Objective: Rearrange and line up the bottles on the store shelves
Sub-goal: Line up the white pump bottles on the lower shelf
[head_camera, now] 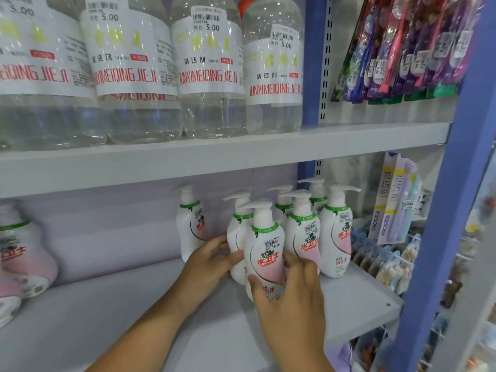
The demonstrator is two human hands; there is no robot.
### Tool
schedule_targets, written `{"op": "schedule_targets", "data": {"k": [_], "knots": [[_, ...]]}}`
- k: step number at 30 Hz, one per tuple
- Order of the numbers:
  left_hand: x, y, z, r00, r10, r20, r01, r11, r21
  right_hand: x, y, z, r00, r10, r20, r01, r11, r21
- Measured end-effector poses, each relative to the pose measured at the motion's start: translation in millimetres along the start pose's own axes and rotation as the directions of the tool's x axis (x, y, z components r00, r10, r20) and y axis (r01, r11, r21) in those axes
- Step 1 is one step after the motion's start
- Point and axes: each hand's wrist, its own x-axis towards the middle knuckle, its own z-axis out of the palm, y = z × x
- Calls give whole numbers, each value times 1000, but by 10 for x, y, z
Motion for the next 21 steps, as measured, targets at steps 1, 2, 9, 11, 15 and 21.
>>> {"op": "schedule_targets", "data": {"k": [1, 2, 9, 11, 15, 21], "knots": [[0, 4, 21, 1000, 7, 5, -7, 1000, 11, -3, 1, -2, 1000, 0, 6, 0, 1000, 1], [-2, 11, 43, 1000, 14, 8, -14, 1000, 27, -7, 3, -3, 1000, 0, 13, 0, 1000, 1], [-17, -9, 60, 999, 27, 29, -28, 999, 42, -16, 2, -11, 999, 7, 39, -7, 1000, -12], [-17, -14, 69, 999, 31, 23, -32, 999, 41, -8, -2, -11, 999, 9, 45, -8, 1000, -19], [-10, -16, 90, 1000, 10, 18, -11, 999, 37, 31, -22, -14, 998, 12, 65, -9, 999, -52], [-17, -27, 69, 999, 2, 40, -4, 998, 62, 54, -9, 19, 998, -16, 55, 24, 989, -148]]}}
